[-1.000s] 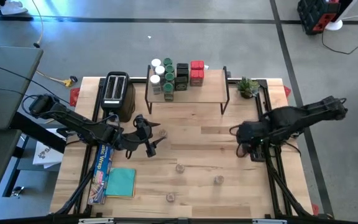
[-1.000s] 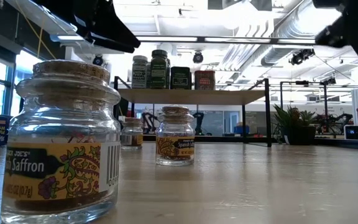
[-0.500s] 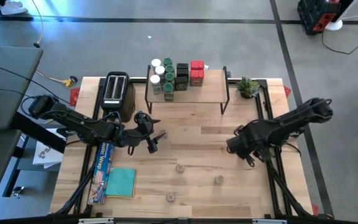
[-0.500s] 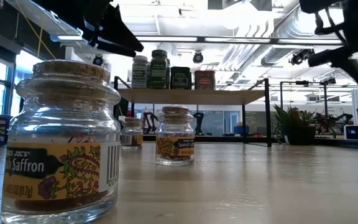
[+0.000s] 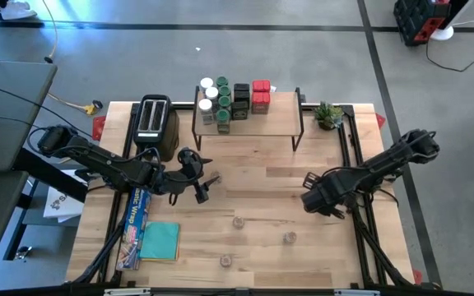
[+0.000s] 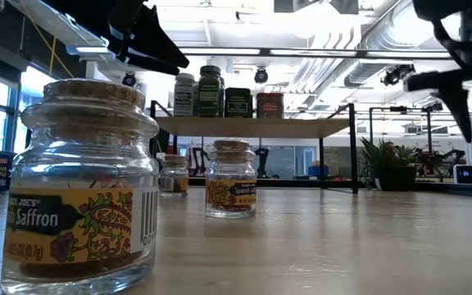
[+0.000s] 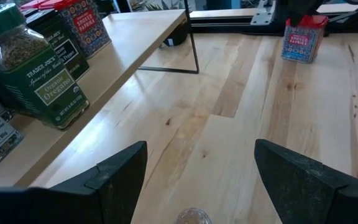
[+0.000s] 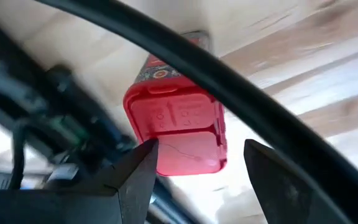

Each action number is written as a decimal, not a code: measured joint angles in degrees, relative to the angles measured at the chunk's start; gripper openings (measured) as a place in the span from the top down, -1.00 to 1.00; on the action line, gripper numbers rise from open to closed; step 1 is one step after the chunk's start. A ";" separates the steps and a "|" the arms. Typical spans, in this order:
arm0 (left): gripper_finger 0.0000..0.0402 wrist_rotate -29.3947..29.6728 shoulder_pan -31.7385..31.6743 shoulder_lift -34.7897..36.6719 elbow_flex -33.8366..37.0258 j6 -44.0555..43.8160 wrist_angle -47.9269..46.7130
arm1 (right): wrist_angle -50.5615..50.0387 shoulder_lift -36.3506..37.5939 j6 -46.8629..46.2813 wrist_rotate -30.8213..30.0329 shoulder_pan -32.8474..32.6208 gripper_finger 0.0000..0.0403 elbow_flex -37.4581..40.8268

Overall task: Shelf spices
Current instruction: Put the red seasoning can on the shelf aligned with the other red seasoning can

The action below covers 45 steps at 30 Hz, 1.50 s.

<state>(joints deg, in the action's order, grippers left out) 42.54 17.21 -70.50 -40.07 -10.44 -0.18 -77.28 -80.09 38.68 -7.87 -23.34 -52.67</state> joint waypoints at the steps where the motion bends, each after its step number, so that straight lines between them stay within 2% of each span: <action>1: -0.46 -0.01 0.00 0.00 0.00 0.00 0.01 | -0.25 0.04 0.77 0.12 -0.08 -0.17 0.66; 5: -0.46 -0.32 0.00 0.00 0.02 0.00 -0.03 | -1.39 0.11 1.67 0.85 -0.05 -0.17 3.08; 14: -0.46 -0.41 0.00 0.00 0.00 -0.02 0.08 | 8.56 -0.24 -3.65 0.39 0.09 -0.17 4.85; 18: -0.46 -0.41 0.00 0.00 0.00 -0.01 0.05 | 13.27 -0.20 -10.54 -1.61 0.93 -0.17 4.10; 24: -0.46 -0.92 0.00 -0.40 0.00 0.03 1.32 | 17.96 -0.22 -28.14 0.88 2.61 -0.17 4.86; 27: -0.46 -7.28 -0.99 -3.34 0.00 5.20 9.06 | 18.91 -0.14 -38.95 -0.68 2.63 -0.17 4.86; 30: -0.46 -18.43 -3.45 -9.01 -0.75 12.95 20.04 | 14.51 1.06 -49.04 -2.26 3.18 -0.17 4.86; 32: -0.46 -26.93 -6.09 -13.66 -4.27 15.46 21.04 | 10.44 2.28 -55.54 -5.15 3.93 -0.17 4.86; 35: -0.40 -37.01 -9.57 -21.71 -12.93 18.62 15.38 | 8.56 3.06 -62.23 -6.09 6.68 -0.17 4.86; 38: -0.28 -45.28 -12.20 -29.82 -22.72 23.74 6.35 | 10.38 3.08 -64.35 -6.73 10.71 -0.14 5.67; 45: 0.19 -51.01 -16.26 -44.54 -41.18 31.54 -10.31 | 28.65 3.04 -65.31 -5.14 17.83 0.14 15.76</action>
<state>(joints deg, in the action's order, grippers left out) -8.47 0.95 -115.04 -81.26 21.10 -10.49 -48.63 -77.06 -26.63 -13.01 -5.51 -36.91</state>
